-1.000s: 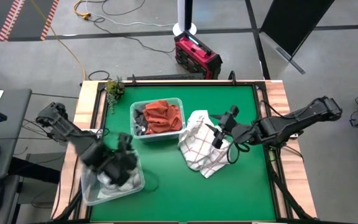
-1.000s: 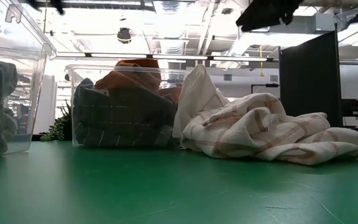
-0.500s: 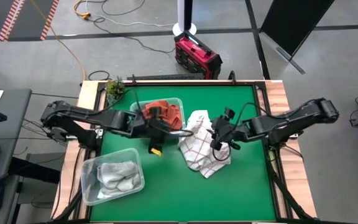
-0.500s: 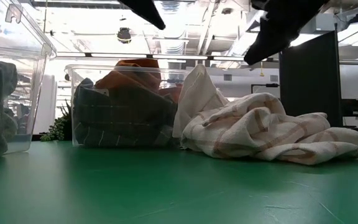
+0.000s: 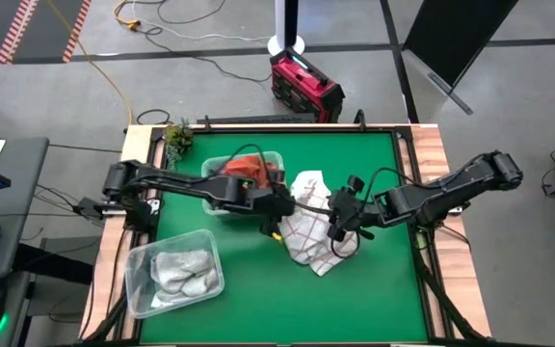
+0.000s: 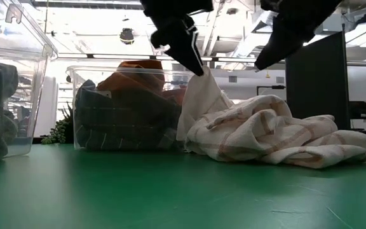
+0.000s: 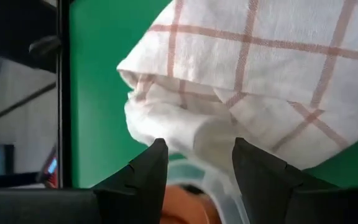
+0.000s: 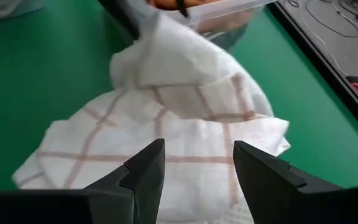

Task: Sort towels by color in basket
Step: Put the white towel into the bottom transparent bin

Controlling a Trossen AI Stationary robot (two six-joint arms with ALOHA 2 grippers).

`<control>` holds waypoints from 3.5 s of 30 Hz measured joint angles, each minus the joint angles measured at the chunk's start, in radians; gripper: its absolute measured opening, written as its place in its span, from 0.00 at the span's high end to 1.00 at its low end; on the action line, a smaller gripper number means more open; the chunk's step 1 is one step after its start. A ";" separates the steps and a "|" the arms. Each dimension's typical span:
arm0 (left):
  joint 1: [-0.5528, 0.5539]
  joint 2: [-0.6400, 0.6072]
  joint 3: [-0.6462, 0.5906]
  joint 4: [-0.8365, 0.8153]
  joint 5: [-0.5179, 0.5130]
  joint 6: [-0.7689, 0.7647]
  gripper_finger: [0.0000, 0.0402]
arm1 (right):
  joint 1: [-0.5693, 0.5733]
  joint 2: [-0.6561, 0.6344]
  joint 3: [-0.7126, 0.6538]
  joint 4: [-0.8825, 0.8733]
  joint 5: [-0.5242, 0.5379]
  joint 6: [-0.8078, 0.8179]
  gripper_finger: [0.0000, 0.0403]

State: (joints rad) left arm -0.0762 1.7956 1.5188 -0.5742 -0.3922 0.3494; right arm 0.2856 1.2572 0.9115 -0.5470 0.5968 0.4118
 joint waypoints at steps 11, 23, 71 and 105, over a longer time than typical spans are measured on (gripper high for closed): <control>0.002 0.071 0.032 0.015 -0.024 0.143 0.66 | 0.049 0.000 0.000 0.002 0.011 0.026 0.46; -0.019 0.001 0.088 -0.009 -0.047 0.213 0.99 | 0.049 0.000 0.000 0.002 0.011 0.052 0.46; -0.316 -0.710 0.405 -0.862 0.575 -1.024 1.00 | -0.015 0.000 0.000 0.109 0.059 -0.071 0.46; -1.020 -0.623 -0.077 -0.741 0.647 -1.963 1.00 | -0.168 0.000 0.000 0.234 -0.007 -0.316 0.46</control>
State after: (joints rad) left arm -1.0964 1.1723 1.4418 -1.3156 0.2548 -1.6133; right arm 0.1176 1.2568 0.9115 -0.3134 0.5902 0.0954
